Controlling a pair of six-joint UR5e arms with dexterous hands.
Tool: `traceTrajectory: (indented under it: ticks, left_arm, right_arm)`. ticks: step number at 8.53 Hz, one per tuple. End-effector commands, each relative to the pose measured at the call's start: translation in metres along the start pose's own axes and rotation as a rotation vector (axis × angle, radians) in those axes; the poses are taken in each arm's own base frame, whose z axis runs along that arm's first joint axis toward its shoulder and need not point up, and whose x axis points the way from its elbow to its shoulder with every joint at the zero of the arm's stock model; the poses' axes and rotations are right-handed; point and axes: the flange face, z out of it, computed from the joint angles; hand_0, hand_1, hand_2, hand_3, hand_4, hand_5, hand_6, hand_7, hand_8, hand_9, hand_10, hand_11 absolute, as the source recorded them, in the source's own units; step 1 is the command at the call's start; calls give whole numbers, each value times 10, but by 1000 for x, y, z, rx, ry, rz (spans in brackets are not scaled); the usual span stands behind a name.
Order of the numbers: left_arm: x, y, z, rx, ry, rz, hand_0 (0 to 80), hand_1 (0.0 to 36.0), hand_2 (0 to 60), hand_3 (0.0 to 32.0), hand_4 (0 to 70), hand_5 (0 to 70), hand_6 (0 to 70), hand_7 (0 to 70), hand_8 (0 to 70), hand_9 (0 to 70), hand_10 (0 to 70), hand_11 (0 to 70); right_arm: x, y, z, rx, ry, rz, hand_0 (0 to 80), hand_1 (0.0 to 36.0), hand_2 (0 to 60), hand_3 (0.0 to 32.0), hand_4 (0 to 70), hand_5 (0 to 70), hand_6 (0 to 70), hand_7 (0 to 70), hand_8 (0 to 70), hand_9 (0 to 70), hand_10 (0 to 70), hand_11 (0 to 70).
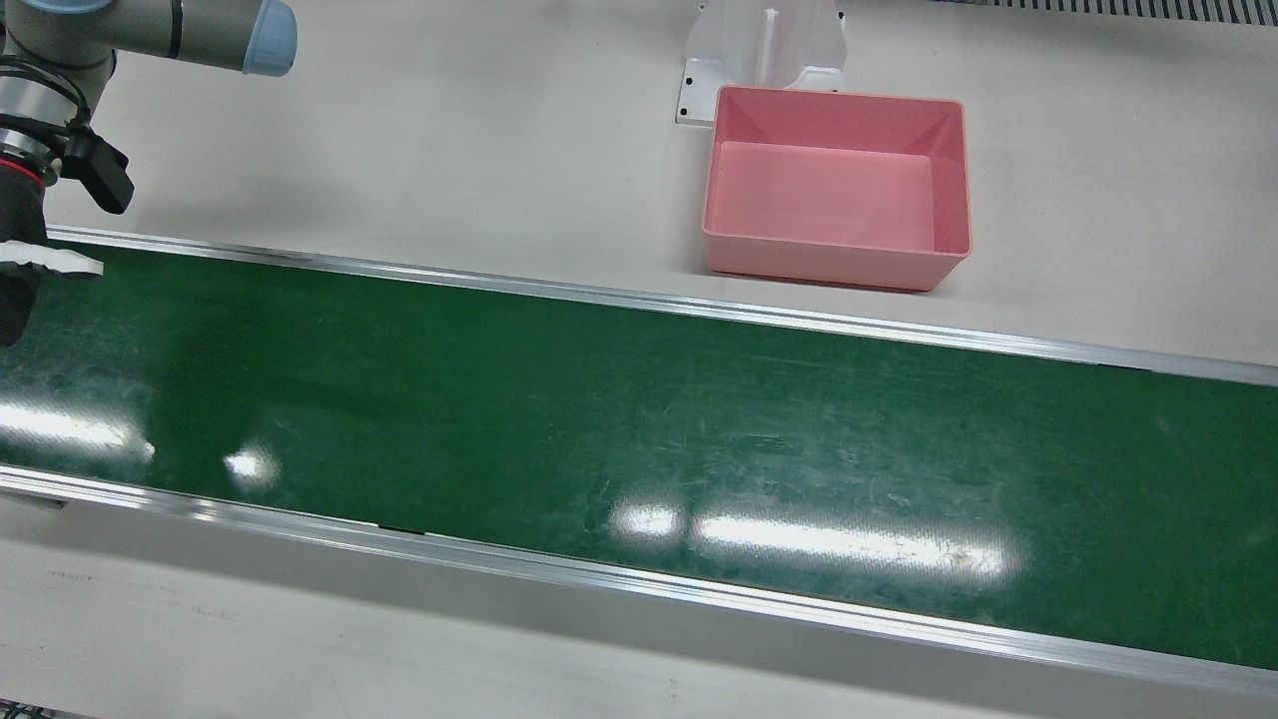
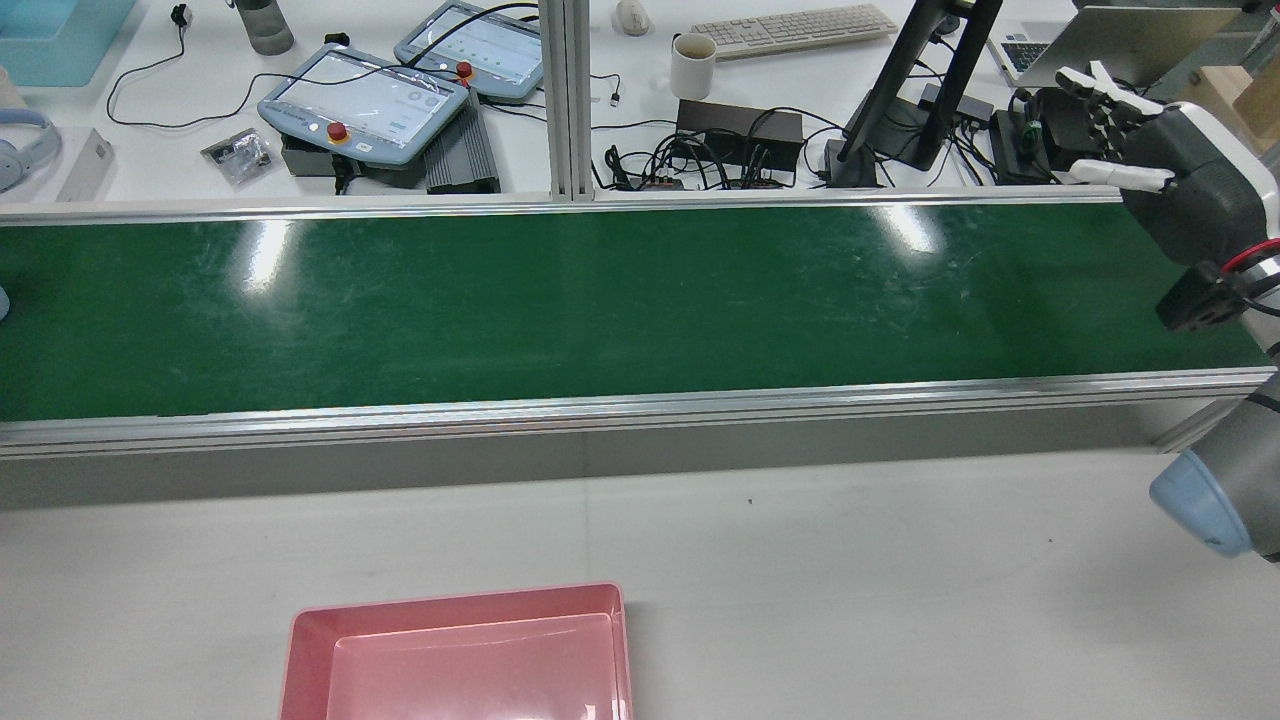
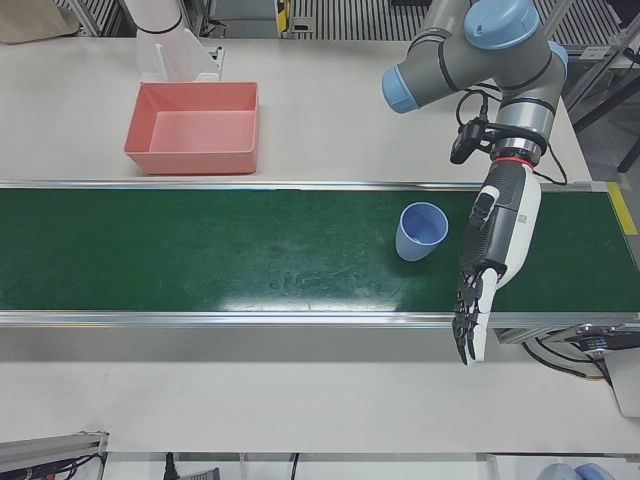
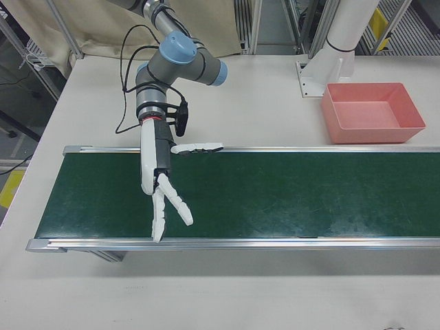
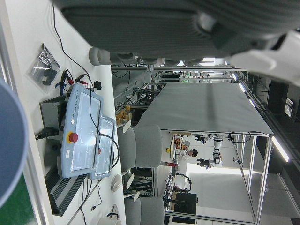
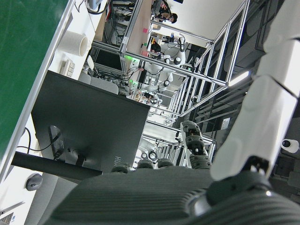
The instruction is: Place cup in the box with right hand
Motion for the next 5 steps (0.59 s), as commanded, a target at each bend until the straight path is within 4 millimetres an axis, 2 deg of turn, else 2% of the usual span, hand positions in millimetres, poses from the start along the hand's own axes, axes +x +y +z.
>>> traceTrajectory:
  ticks: [1, 5]
  left_arm:
    - [0, 1, 0, -1, 0, 0, 0, 0, 0, 0, 0, 0, 0, 0, 0, 0, 0, 0]
    - [0, 1, 0, -1, 0, 0, 0, 0, 0, 0, 0, 0, 0, 0, 0, 0, 0, 0]
  right_arm:
    - [1, 4, 1, -8, 1, 5, 466, 147, 79, 0, 0, 33, 0, 0, 0, 0, 0, 0]
    - [2, 5, 1, -11, 1, 6, 468, 146, 79, 0, 0, 33, 0, 0, 0, 0, 0, 0]
